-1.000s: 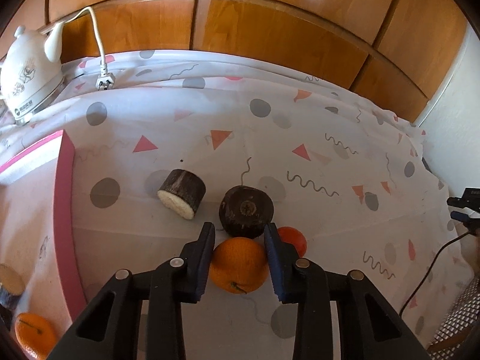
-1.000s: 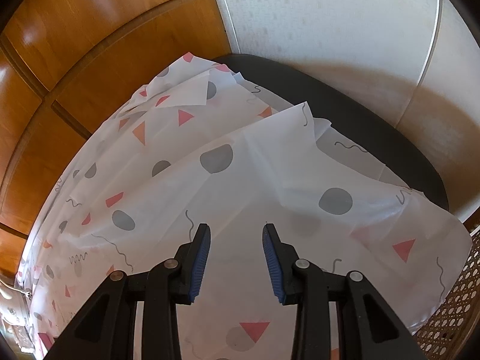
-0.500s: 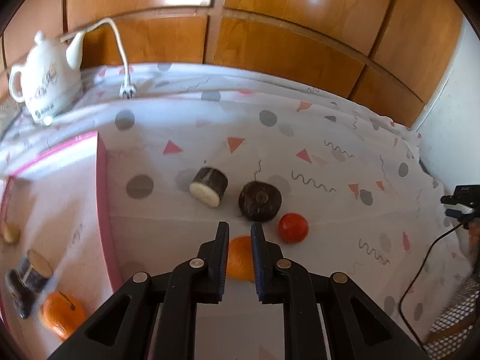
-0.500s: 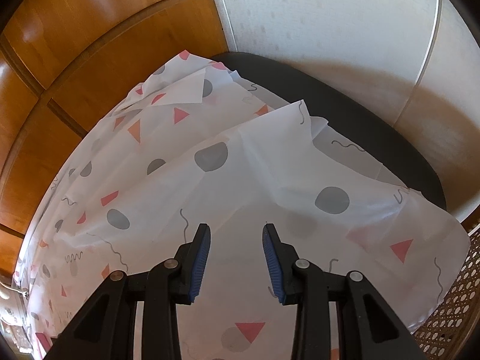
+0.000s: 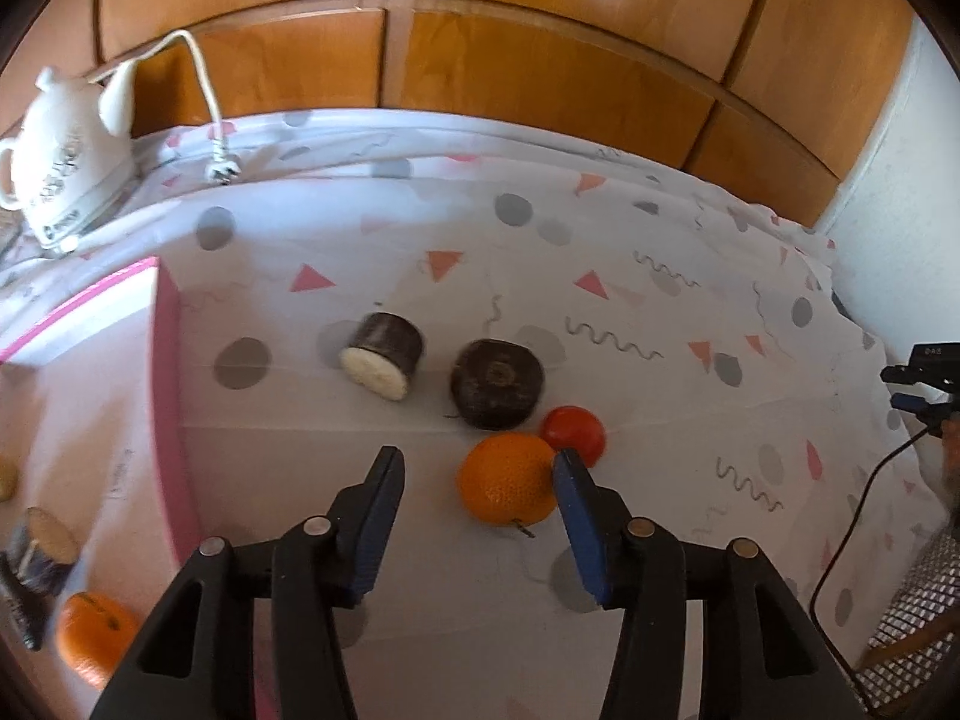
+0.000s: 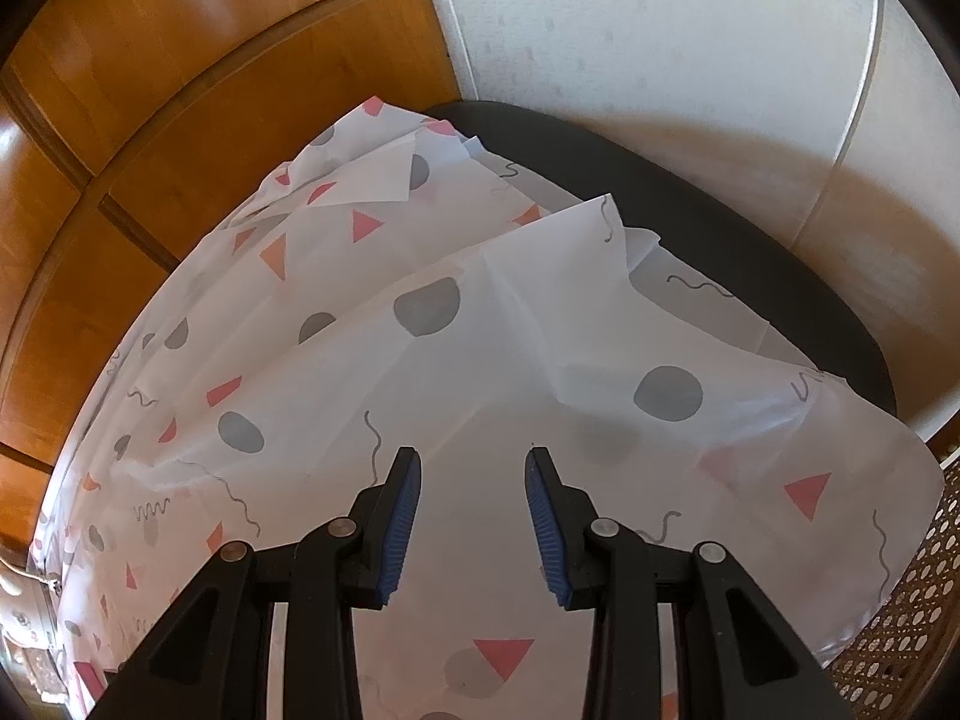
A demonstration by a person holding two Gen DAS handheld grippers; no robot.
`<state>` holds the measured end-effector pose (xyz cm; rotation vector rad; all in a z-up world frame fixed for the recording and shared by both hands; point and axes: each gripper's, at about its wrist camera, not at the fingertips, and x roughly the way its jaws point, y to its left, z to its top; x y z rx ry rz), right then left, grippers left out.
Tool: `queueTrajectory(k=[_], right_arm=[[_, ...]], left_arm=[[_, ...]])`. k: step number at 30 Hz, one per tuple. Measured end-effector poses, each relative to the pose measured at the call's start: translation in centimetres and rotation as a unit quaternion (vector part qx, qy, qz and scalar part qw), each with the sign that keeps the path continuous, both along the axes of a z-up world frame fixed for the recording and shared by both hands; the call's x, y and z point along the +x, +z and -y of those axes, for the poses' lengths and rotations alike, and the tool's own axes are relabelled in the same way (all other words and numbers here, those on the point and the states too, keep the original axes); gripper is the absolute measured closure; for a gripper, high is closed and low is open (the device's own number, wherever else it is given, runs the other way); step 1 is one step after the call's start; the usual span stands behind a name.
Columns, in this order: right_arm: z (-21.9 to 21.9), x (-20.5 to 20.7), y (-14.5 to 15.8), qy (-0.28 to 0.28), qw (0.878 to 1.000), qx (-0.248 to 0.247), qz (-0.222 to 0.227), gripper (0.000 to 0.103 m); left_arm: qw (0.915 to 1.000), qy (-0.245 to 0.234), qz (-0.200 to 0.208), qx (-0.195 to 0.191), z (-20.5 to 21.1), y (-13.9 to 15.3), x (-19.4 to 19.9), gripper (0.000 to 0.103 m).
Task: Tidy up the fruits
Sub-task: 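Lift the orange off the cloth with the left tool, then carry the orange into the pink tray and open the left tool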
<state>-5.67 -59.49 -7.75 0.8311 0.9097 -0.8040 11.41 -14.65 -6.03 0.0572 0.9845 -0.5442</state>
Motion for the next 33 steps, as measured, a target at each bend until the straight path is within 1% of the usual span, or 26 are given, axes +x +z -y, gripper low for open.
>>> queueTrajectory(k=[1, 2, 5, 7, 10, 13, 15, 17, 19, 20, 21, 25, 26, 28, 30, 33], right_arm=[[0.1, -0.1, 0.0, -0.003, 1.0, 0.0, 0.0, 0.067], [0.1, -0.1, 0.1, -0.006, 1.0, -0.001, 0.0, 0.067], [0.2, -0.3, 0.1, -0.011, 1.0, -0.003, -0.001, 0.067], [0.2, -0.2, 0.1, -0.009, 1.0, -0.003, -0.002, 0.067], [0.1, -0.1, 0.2, -0.007, 1.0, -0.003, -0.001, 0.067], [0.0, 0.1, 0.4, 0.001, 1.0, -0.008, 0.001, 0.067], [-0.2, 0.2, 0.4, 0.007, 1.0, -0.008, 0.001, 0.067], [-0.3, 0.4, 0.4, 0.011, 1.0, -0.01, -0.001, 0.067], [-0.4, 0.5, 0.4, 0.017, 1.0, -0.011, -0.002, 0.067], [-0.6, 0.7, 0.4, 0.02, 1.0, -0.012, -0.002, 0.067], [-0.7, 0.8, 0.4, 0.025, 1.0, -0.014, -0.005, 0.067], [-1.1, 1.1, 0.5, 0.034, 0.999, -0.021, -0.01, 0.067], [-1.2, 1.1, 0.5, 0.034, 0.999, -0.023, -0.011, 0.067], [-1.3, 1.0, 0.4, 0.035, 0.999, -0.022, -0.012, 0.067], [-1.4, 1.1, 0.4, 0.037, 0.999, -0.021, -0.014, 0.067], [-1.5, 1.1, 0.3, 0.037, 0.999, -0.022, -0.017, 0.067]], left_arm=[[1.0, -0.009, -0.001, -0.003, 0.3, 0.0, 0.0, 0.063], [0.9998, -0.019, 0.0, -0.005, 0.7, -0.1, -0.1, 0.07], [0.9995, -0.026, 0.014, 0.005, 1.4, 0.1, -0.6, 0.071], [0.9997, -0.022, 0.01, 0.0, 0.9, 0.3, -0.7, 0.072], [0.9997, -0.009, 0.021, -0.009, -0.4, 1.4, -1.2, 0.072], [0.9991, 0.017, 0.034, -0.019, -2.8, 3.0, -1.3, 0.072], [0.9974, 0.044, 0.052, -0.022, -5.0, 4.3, -1.3, 0.072], [0.9941, 0.081, 0.069, -0.023, -7.7, 5.4, -0.9, 0.072], [0.9901, 0.115, 0.079, -0.018, -10.1, 5.8, -0.3, 0.072], [0.9866, 0.141, 0.08, -0.016, -11.8, 5.8, 0.3, 0.074], [0.9845, 0.156, 0.08, -0.015, -12.7, 5.8, 0.7, 0.082], [0.9703, 0.23, 0.072, -0.015, -17.6, 5.3, 2.7, 0.083], [0.9687, 0.237, 0.071, -0.014, -18.4, 5.1, 2.9, 0.083], [0.9641, 0.257, 0.067, -0.003, -19.7, 4.6, 3.4, 0.083], [0.9616, 0.267, 0.062, -0.007, -20.7, 4.3, 3.4, 0.083], [0.9586, 0.277, 0.066, -0.002, -21.4, 4.2, 3.0, 0.083]])
